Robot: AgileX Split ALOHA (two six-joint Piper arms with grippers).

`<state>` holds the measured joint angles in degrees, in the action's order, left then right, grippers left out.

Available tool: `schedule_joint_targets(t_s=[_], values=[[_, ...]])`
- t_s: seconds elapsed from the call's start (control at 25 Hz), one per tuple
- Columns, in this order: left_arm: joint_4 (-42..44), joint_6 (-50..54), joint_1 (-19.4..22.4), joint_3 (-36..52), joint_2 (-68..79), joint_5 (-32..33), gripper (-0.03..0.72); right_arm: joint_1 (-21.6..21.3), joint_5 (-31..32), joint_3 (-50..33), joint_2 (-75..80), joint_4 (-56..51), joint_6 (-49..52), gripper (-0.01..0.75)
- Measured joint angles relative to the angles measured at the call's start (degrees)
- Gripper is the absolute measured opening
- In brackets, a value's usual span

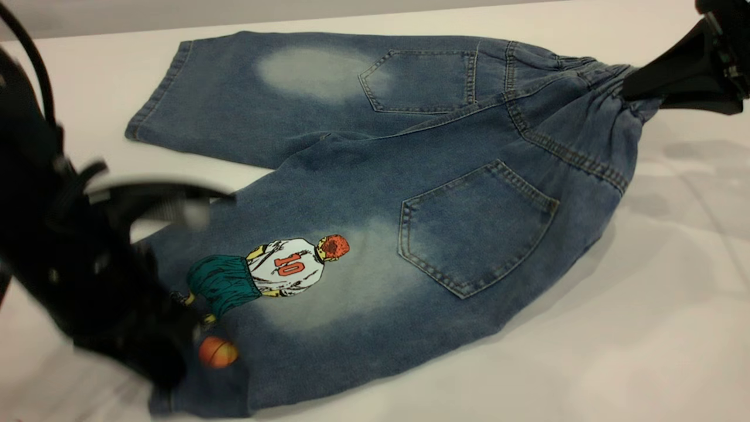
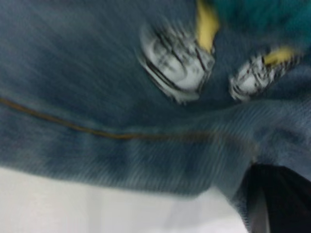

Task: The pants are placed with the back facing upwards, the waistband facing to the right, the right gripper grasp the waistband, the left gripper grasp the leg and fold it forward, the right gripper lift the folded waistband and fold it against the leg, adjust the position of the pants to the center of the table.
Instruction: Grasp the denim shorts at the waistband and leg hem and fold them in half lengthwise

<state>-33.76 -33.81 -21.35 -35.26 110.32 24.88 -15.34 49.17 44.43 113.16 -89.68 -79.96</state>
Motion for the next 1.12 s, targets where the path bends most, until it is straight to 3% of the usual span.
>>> schedule_joint_targets(t_s=[0.32,0.72,1.12], values=[[2.68,1.69,0.00,-0.97,-12.21,6.29,0.011,0.00,1.17,0.00,-0.16,-0.06,0.00,0.036],[7.92,7.45,0.00,-2.12,-20.35,6.84,0.011,0.00,-0.42,0.00,-5.57,0.01,0.29,0.036],[12.71,9.04,0.00,-11.61,-20.35,6.34,0.011,0.00,-2.81,0.90,-10.04,3.54,4.77,0.036]])
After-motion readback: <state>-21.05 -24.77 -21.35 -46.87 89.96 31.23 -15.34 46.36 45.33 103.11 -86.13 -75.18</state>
